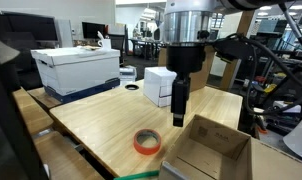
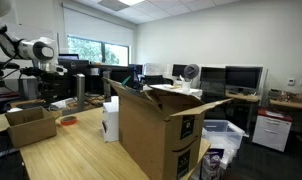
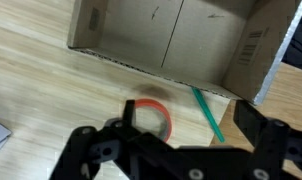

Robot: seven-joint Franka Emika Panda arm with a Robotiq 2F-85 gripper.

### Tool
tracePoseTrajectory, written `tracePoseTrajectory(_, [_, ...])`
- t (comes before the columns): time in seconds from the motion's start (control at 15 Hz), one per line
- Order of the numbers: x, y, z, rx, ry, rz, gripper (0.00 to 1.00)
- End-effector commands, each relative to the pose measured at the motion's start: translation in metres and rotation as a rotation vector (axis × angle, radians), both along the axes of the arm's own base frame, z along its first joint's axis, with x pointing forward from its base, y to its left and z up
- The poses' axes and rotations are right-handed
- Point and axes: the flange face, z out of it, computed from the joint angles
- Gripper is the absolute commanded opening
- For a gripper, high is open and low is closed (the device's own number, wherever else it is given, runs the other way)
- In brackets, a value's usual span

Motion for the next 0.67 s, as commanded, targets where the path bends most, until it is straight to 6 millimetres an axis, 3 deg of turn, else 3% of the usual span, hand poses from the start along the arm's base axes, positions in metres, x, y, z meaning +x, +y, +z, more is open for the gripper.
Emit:
tracePoseTrajectory(0.0, [-0.019,-0.012,0.000,0.000,0.026,-0.037,1.00])
tracePoseTrajectory(0.6, [-0.039,-0.015,-0.003,-0.034,0.058,-0.083,1.00])
